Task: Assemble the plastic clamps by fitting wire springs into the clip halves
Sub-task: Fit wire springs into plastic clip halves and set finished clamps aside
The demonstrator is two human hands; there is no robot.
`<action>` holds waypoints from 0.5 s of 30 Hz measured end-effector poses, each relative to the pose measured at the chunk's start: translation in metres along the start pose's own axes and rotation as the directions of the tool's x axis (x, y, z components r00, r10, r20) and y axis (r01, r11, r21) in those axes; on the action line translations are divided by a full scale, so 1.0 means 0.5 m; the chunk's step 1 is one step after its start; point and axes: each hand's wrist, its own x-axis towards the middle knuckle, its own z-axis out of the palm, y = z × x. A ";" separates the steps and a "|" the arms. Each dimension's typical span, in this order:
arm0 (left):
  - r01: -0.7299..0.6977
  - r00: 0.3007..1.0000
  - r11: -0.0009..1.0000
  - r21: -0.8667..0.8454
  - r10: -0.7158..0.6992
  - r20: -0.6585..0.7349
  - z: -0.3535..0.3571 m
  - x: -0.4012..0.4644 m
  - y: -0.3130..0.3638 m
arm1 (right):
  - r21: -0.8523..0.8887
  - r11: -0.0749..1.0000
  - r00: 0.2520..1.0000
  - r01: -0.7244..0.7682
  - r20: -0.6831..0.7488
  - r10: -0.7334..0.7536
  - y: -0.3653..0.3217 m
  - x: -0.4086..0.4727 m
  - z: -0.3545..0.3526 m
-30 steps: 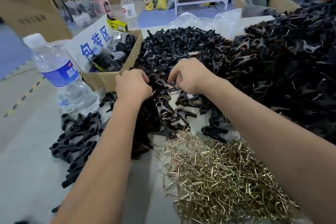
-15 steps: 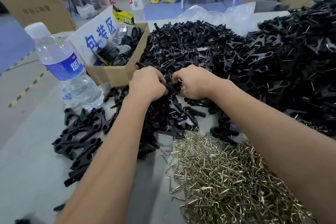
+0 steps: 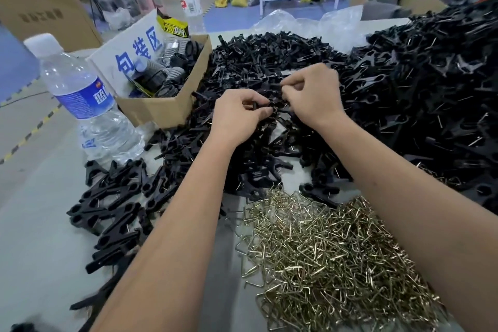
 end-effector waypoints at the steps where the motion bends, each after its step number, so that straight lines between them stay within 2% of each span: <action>1: 0.008 1.000 1.000 -0.028 -0.008 0.027 0.006 0.000 0.003 | 0.106 0.993 0.997 -0.059 -0.038 0.063 0.001 -0.003 -0.006; 3: 0.015 0.997 0.999 -0.030 -0.013 0.077 0.016 -0.002 0.006 | 0.293 0.942 0.979 -0.166 -0.063 0.192 0.005 -0.014 -0.016; 6: 0.006 0.998 0.999 -0.040 -0.004 0.068 0.024 -0.007 0.005 | 0.426 0.873 0.960 -0.238 -0.036 0.279 0.017 -0.050 -0.030; 10: -0.028 0.995 0.994 -0.109 0.017 -0.100 0.020 -0.023 0.008 | 0.502 0.823 0.954 -0.265 0.009 0.301 0.032 -0.114 -0.051; 12: -0.022 0.984 0.959 -0.281 -0.029 -0.174 0.020 -0.039 0.011 | 0.489 0.832 0.956 -0.261 0.011 0.293 0.035 -0.142 -0.062; 15: 0.005 0.978 0.850 -0.527 -0.113 -0.174 0.027 -0.077 0.020 | 0.362 0.918 0.984 -0.164 -0.006 0.178 0.038 -0.171 -0.079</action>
